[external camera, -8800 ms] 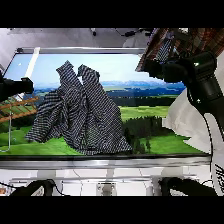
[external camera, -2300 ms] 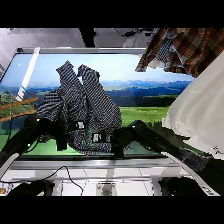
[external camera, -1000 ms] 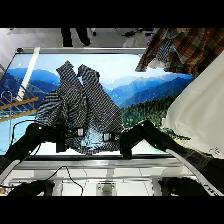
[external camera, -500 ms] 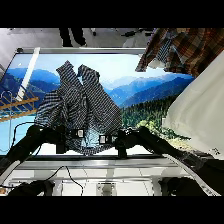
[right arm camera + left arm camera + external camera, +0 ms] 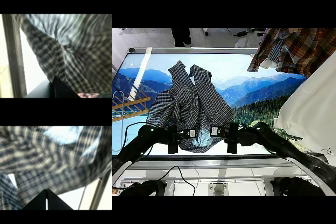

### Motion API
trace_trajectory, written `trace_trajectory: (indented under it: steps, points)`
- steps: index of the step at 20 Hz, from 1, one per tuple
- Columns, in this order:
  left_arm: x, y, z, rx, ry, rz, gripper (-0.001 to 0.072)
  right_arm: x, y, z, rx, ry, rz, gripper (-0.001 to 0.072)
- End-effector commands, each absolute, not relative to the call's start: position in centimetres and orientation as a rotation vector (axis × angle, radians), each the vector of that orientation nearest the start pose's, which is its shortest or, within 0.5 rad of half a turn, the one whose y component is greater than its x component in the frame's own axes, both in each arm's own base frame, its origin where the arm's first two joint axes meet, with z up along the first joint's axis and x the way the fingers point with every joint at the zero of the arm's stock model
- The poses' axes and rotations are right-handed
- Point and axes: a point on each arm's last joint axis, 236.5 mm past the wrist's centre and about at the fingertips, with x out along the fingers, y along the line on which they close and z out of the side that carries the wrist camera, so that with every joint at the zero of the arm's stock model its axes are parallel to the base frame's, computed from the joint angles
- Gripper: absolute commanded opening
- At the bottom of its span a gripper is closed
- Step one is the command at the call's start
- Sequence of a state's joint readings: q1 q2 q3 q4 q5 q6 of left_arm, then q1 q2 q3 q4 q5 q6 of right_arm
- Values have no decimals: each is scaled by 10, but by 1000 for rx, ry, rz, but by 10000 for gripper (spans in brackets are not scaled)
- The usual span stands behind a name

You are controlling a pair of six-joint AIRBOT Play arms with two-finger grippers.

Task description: Fold the clothes and pants, and hang the long-sleeved shirts on hangers.

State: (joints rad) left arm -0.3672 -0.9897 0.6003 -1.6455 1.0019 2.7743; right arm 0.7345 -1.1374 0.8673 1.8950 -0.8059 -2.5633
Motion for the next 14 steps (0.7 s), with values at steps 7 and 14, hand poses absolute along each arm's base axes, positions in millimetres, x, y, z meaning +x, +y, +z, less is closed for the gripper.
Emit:
trace_trajectory:
  steps: [7, 14]
  points:
    - [230, -150, 13, 916, 718, -1045, 654, 296, 271, 93, -677, 565, 1028, 34]
    - [174, -236, 11, 609, 714, -1324, 714, 300, 276, 100, -557, 587, 987, 35]
